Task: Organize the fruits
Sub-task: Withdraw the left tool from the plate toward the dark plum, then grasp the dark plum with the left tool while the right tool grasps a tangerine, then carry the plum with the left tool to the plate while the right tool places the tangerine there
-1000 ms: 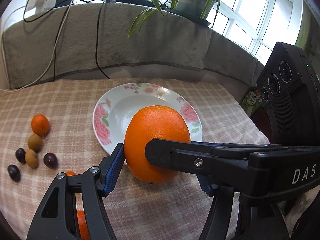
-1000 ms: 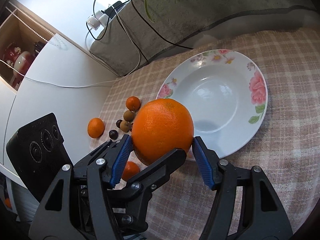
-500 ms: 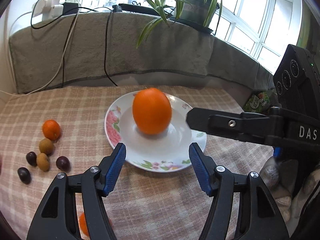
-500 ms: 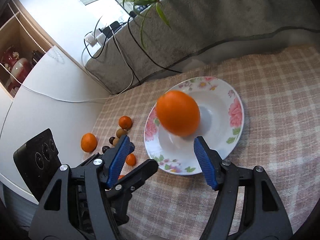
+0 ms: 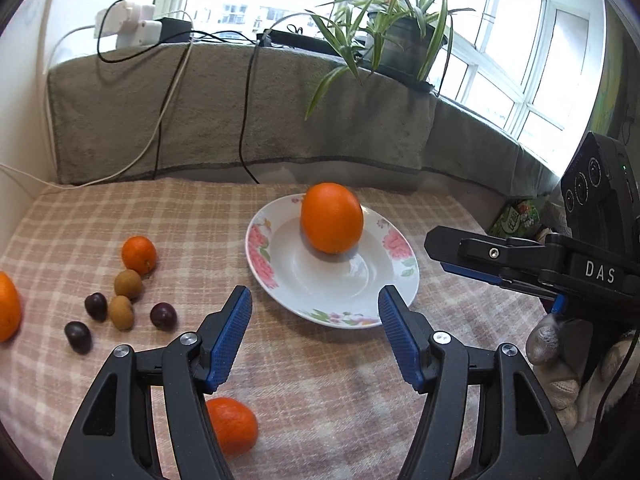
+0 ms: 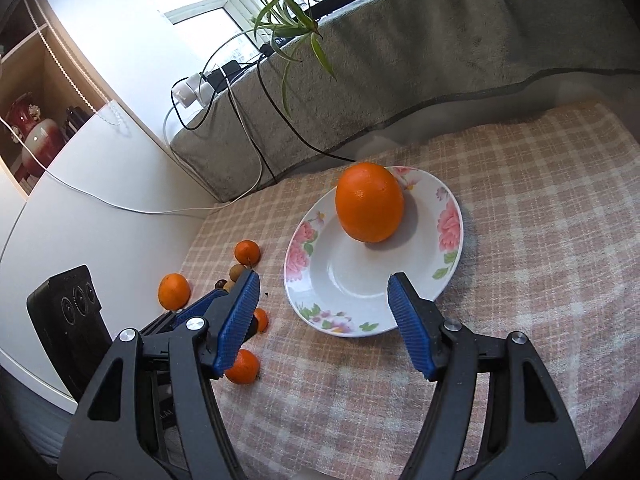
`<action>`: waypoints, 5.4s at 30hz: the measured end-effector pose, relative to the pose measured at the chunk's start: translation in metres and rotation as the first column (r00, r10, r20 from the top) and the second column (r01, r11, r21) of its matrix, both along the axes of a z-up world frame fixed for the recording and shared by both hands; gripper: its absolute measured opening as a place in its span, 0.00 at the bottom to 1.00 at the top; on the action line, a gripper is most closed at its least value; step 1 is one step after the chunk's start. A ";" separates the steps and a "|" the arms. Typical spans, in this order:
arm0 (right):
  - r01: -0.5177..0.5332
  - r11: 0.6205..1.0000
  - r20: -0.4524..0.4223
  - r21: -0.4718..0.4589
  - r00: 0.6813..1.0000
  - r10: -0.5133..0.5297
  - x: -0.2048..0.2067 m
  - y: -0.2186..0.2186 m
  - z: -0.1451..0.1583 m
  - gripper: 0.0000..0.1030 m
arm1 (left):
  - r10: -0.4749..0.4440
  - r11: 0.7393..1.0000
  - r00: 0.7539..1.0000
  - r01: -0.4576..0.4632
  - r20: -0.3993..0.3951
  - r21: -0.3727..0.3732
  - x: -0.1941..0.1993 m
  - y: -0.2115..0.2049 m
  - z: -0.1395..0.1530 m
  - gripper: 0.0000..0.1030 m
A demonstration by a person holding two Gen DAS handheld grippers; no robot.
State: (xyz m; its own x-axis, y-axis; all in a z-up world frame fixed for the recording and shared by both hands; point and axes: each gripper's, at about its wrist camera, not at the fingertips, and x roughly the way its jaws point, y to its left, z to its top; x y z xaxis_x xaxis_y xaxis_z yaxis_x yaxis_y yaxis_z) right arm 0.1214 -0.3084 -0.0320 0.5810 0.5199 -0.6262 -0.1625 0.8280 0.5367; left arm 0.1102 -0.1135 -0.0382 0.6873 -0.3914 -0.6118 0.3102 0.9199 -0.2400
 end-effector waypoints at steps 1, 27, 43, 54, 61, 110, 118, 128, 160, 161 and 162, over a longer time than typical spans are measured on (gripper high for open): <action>-0.001 1.000 0.005 -0.005 1.000 0.001 -0.001 0.001 0.001 0.68 | 0.004 1.000 1.000 -0.004 0.003 0.001 -0.002 0.002 0.001 0.64; -0.165 0.976 0.067 -0.144 0.982 0.176 -0.012 0.087 0.005 0.68 | 0.308 0.950 0.951 -0.308 0.011 0.047 -0.055 0.137 -0.013 0.67; -0.267 0.942 0.012 -0.202 0.961 0.275 -0.028 0.126 -0.023 0.68 | 0.332 0.943 0.942 -0.331 -0.049 0.029 -0.044 0.164 -0.038 0.66; -0.319 0.924 -0.032 -0.210 0.947 0.319 -0.036 0.139 -0.041 0.68 | 0.288 0.957 0.953 -0.288 -0.096 0.022 -0.011 0.163 -0.050 0.49; -0.365 0.902 -0.058 -0.231 0.930 0.362 -0.036 0.153 -0.049 0.63 | 0.282 0.959 0.950 -0.278 -0.136 0.051 0.008 0.159 -0.061 0.44; -0.156 0.931 0.063 -0.330 0.980 0.187 -0.018 0.081 -0.022 0.41 | 0.101 0.995 0.994 -0.102 -0.049 -0.015 0.009 0.089 -0.021 0.24; -0.084 0.929 0.073 -0.361 0.990 0.118 -0.008 0.051 -0.024 0.41 | 0.010 1.000 0.999 -0.011 -0.042 -0.017 0.020 0.046 -0.016 0.24; -0.037 0.913 0.072 -0.406 0.995 0.072 0.000 0.029 -0.029 0.41 | -0.048 0.999 0.997 0.049 -0.053 0.004 0.030 0.007 -0.020 0.24; 0.015 0.897 0.063 -0.441 0.998 0.014 0.013 0.021 -0.036 0.57 | -0.055 0.998 0.997 0.057 -0.052 0.040 0.035 -0.006 -0.022 0.29; 0.018 0.897 0.068 -0.441 0.998 0.013 0.013 0.021 -0.035 0.58 | -0.054 0.998 0.997 0.056 -0.050 0.041 0.035 -0.006 -0.021 0.30; 0.020 0.897 0.071 -0.441 0.997 0.012 0.013 0.020 -0.033 0.58 | -0.053 0.998 0.997 0.055 -0.048 0.042 0.034 -0.005 -0.020 0.32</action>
